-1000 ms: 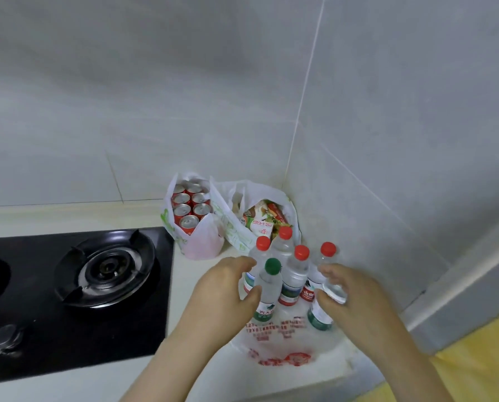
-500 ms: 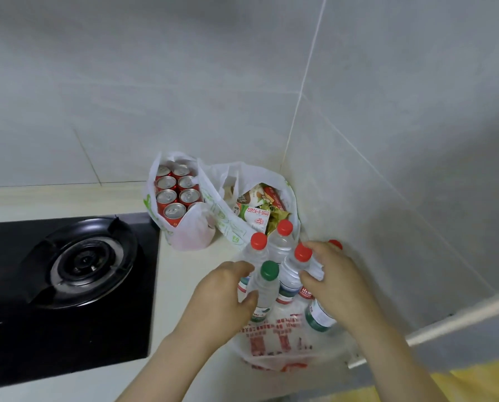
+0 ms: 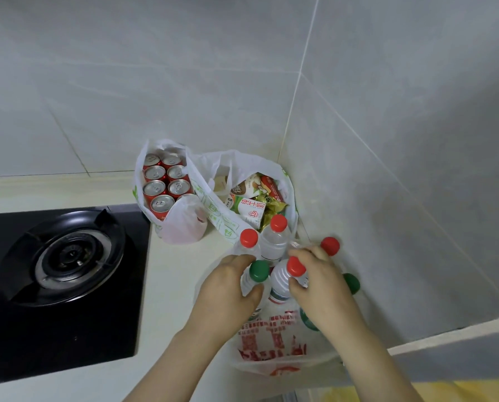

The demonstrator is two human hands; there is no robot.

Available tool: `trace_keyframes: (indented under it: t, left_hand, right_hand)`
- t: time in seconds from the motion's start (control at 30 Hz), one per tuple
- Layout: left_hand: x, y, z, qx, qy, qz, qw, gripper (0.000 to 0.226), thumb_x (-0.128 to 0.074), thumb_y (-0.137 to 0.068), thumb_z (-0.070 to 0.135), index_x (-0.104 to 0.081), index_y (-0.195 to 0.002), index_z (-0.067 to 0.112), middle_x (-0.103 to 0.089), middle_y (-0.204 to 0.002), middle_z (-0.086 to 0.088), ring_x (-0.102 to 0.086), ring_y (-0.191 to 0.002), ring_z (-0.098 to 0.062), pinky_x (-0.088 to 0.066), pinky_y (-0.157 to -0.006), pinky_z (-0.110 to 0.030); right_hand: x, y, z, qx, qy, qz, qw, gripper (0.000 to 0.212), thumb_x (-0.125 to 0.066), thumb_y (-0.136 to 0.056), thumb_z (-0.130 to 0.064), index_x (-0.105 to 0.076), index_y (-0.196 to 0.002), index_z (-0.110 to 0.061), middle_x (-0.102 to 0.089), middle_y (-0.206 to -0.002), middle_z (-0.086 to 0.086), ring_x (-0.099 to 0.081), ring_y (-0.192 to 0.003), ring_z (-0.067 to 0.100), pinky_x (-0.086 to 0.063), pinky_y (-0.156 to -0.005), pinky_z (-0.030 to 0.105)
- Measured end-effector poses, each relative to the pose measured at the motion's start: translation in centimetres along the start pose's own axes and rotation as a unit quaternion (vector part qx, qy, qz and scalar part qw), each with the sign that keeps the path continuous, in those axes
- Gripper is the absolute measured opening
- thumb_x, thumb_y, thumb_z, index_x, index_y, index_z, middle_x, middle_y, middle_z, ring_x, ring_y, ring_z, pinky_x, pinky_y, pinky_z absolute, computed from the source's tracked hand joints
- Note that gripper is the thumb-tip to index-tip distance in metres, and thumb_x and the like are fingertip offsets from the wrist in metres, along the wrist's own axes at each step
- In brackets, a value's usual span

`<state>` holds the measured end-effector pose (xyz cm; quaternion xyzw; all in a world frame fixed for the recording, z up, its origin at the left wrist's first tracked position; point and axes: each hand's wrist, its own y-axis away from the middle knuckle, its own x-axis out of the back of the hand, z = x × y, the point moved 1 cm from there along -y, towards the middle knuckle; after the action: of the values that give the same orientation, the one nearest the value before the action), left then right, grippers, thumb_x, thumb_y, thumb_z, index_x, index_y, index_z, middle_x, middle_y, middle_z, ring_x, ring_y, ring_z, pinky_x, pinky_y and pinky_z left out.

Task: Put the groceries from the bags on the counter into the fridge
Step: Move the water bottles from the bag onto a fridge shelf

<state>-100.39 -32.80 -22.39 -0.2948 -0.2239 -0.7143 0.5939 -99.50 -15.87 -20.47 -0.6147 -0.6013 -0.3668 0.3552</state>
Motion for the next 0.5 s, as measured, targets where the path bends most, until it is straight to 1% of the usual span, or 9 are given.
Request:
trace_keyframes:
  t: [0.07, 0.13, 0.2, 0.27, 0.33, 0.4, 0.43, 0.5]
  left_hand:
    - [-0.4, -0.3, -0.1, 0.000, 0.013, 0.006, 1.000, 0.031, -0.066, -0.082, 0.027, -0.060, -0.112, 0.026, -0.062, -0.108, 0.007, -0.056, -0.091, -0.010, -0.046, -0.082, -0.021]
    - [-0.8, -0.4, -0.6, 0.008, 0.039, 0.009, 0.999, 0.024, -0.067, -0.075, 0.031, -0.061, -0.097, 0.025, -0.064, -0.096, 0.007, -0.057, -0.084, -0.011, -0.049, -0.079, -0.029]
    - [-1.3, -0.4, -1.0, 0.021, 0.069, 0.009, 0.997, 0.024, -0.064, -0.064, 0.033, -0.054, -0.083, 0.022, -0.060, -0.080, 0.008, -0.055, -0.075, -0.014, -0.049, -0.073, -0.035]
    - [-1.7, -0.2, -1.2, 0.037, 0.096, 0.018, 0.995, 0.024, -0.062, -0.061, 0.030, -0.048, -0.077, 0.019, -0.057, -0.072, 0.003, -0.051, -0.069, -0.016, -0.047, -0.067, -0.037]
    - [-1.9, 0.1, -1.5, 0.054, 0.123, 0.038, 0.990, 0.023, -0.062, -0.062, 0.026, -0.047, -0.076, 0.017, -0.055, -0.070, 0.001, -0.048, -0.065, -0.015, -0.046, -0.062, -0.035]
    - [-2.1, 0.3, -2.0, 0.072, 0.149, 0.055, 0.985, 0.020, -0.062, -0.063, 0.025, -0.048, -0.076, 0.020, -0.055, -0.071, 0.003, -0.048, -0.065, -0.012, -0.044, -0.059, -0.030]
    - [-2.2, 0.3, -2.4, 0.080, 0.159, 0.064, 0.982, 0.019, -0.063, -0.063, 0.025, -0.050, -0.077, 0.022, -0.057, -0.073, 0.005, -0.051, -0.068, -0.010, -0.045, -0.061, -0.027]
    - [-2.3, 0.5, -2.9, 0.096, 0.179, 0.085, 0.976, 0.017, -0.065, -0.065, 0.025, -0.056, -0.078, 0.030, -0.060, -0.082, 0.010, -0.057, -0.079, -0.007, -0.046, -0.068, -0.023]
  right_hand:
    - [-0.8, 0.4, 0.4, 0.000, -0.011, 0.004, 1.000, 0.047, -0.065, -0.088, -0.016, -0.051, -0.132, -0.023, -0.050, -0.133, -0.008, -0.053, -0.120, 0.012, -0.045, -0.101, 0.023]
    - [-1.7, 1.0, 0.8, -0.008, -0.025, 0.009, 1.000, 0.042, -0.065, -0.088, -0.019, -0.051, -0.128, -0.024, -0.055, -0.125, -0.009, -0.057, -0.113, 0.010, -0.046, -0.095, 0.020]
    - [-2.5, 1.6, 1.0, -0.017, -0.049, 0.017, 0.999, 0.036, -0.065, -0.089, -0.021, -0.051, -0.122, -0.025, -0.059, -0.115, -0.009, -0.058, -0.102, 0.007, -0.045, -0.087, 0.015]
    - [-3.1, 1.9, 1.2, -0.024, -0.075, 0.030, 0.996, 0.032, -0.066, -0.088, -0.023, -0.048, -0.114, -0.028, -0.060, -0.105, -0.011, -0.056, -0.092, 0.003, -0.042, -0.080, 0.013]
    - [-3.7, 2.0, 1.5, -0.026, -0.119, 0.042, 0.992, 0.033, -0.069, -0.086, -0.019, -0.047, -0.106, -0.033, -0.059, -0.096, -0.016, -0.057, -0.088, 0.001, -0.043, -0.079, 0.013]
    - [-4.2, 2.1, 1.9, -0.024, -0.192, 0.054, 0.980, 0.036, -0.072, -0.083, -0.015, -0.048, -0.100, -0.035, -0.061, -0.094, -0.019, -0.059, -0.093, -0.001, -0.045, -0.082, 0.013]
    - [-4.6, 2.3, 2.1, -0.027, -0.233, 0.057, 0.970, 0.037, -0.073, -0.082, -0.013, -0.050, -0.101, -0.035, -0.062, -0.094, -0.019, -0.059, -0.097, 0.000, -0.045, -0.084, 0.012]
    - [-5.4, 2.5, 2.3, -0.049, -0.307, 0.056, 0.949, 0.040, -0.073, -0.081, -0.010, -0.051, -0.105, -0.034, -0.062, -0.099, -0.022, -0.058, -0.102, -0.001, -0.045, -0.085, 0.010]
